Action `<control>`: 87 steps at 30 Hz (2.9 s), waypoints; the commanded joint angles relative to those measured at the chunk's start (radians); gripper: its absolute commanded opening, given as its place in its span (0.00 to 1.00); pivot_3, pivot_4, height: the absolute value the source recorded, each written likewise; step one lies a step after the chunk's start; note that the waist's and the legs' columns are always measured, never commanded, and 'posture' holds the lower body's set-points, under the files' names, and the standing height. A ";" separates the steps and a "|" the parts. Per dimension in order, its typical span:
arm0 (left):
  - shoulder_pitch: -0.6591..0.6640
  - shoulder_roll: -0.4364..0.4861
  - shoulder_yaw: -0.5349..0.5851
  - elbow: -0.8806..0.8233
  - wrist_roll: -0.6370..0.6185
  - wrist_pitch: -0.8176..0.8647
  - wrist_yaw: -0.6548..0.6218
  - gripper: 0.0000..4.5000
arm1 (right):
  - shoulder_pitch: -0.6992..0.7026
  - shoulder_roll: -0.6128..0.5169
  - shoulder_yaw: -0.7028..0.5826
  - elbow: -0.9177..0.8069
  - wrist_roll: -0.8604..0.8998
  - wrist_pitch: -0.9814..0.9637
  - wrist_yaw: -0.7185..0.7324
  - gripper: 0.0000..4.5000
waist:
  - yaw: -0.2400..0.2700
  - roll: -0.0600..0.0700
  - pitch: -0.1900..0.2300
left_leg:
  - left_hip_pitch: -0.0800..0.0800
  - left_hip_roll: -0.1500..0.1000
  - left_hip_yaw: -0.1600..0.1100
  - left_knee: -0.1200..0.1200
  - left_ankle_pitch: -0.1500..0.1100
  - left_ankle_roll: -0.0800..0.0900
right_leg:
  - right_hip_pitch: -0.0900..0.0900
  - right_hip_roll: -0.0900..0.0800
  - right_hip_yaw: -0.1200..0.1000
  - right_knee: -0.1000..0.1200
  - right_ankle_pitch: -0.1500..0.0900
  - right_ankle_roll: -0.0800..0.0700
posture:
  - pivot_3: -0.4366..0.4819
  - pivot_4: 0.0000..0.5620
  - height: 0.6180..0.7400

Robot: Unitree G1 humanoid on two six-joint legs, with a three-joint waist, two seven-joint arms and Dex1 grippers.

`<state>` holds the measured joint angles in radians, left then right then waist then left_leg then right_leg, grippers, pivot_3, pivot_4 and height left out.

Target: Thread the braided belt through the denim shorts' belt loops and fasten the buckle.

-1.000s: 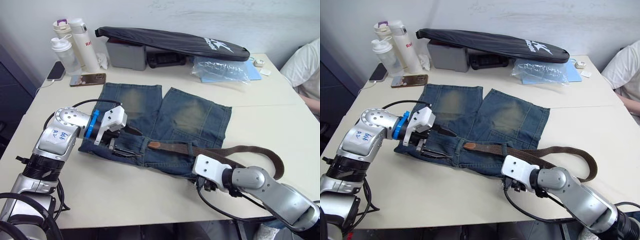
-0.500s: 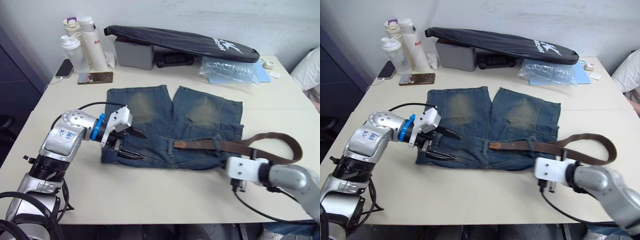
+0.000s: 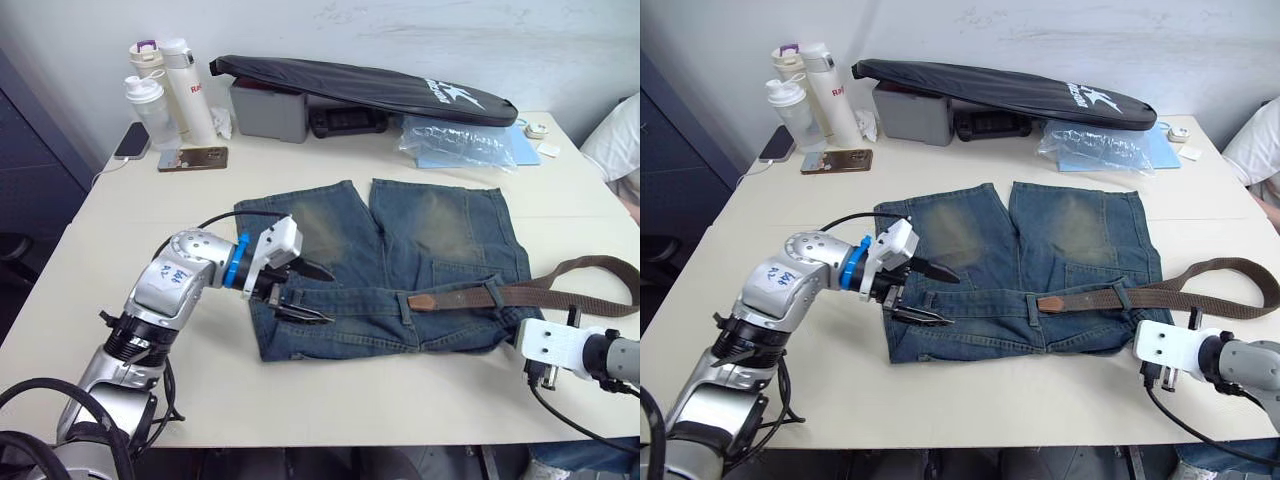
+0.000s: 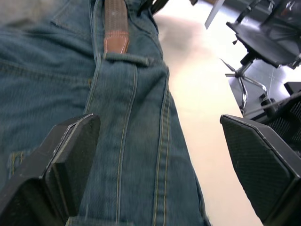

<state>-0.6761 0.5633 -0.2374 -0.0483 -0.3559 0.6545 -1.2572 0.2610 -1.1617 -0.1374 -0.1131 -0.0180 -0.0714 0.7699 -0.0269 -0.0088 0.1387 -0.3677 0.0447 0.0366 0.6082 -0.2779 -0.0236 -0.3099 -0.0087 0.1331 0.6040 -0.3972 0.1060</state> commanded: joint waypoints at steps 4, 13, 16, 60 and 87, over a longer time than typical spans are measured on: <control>-0.049 -0.010 0.026 0.006 -0.003 -0.037 0.037 1.00 | 0.029 0.019 -0.172 -0.063 0.038 0.071 0.040 0.47 | -0.001 0.005 0.001 | 0.000 0.000 0.001 0.001 0.000 -0.001 | 0.001 0.000 0.000 0.000 0.000 0.001 | 0.48 0.27 1.00; -0.062 -0.091 0.041 0.035 -0.015 -0.077 0.103 1.00 | 0.001 0.145 -0.513 -0.477 0.493 0.743 0.068 0.99 | -0.001 0.006 0.002 | 0.000 0.001 0.000 0.002 -0.001 -0.003 | 0.002 0.002 0.000 0.001 0.001 0.002 | 0.48 0.27 1.00; -0.067 -0.108 0.039 0.048 -0.005 -0.093 0.120 1.00 | -0.153 0.340 -0.556 -0.573 0.838 1.099 -0.213 0.99 | -0.004 0.002 0.003 | 0.001 0.004 -0.002 0.003 -0.001 -0.007 | 0.004 0.004 -0.002 0.003 0.001 0.002 | 0.48 0.27 1.00; -0.062 -0.082 0.016 0.066 0.050 -0.139 0.148 1.00 | -0.175 0.808 -0.239 -0.171 1.779 0.655 -0.973 0.51 | -0.030 0.012 0.002 | -0.001 0.002 0.000 -0.001 -0.006 0.004 | 0.002 0.000 0.000 -0.001 0.002 0.005 | 0.48 0.27 1.00; -0.045 -0.045 0.005 0.030 0.055 -0.122 0.133 1.00 | -0.135 0.817 -0.249 -0.157 1.651 0.742 -0.730 0.00 | -0.030 0.014 0.002 | 0.000 0.002 0.000 -0.005 -0.005 0.003 | 0.002 0.001 0.000 -0.003 0.002 0.005 | 0.48 0.27 1.00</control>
<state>-0.7065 0.5115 -0.2329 0.0095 -0.3031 0.5443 -1.1162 0.1330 -0.3605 -0.3983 -0.2309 1.6491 0.6751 0.0189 -0.0565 0.0051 0.1404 -0.3678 0.0471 0.0367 0.6033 -0.2828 -0.0209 -0.3082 -0.0082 0.1334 0.6010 -0.3950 0.1110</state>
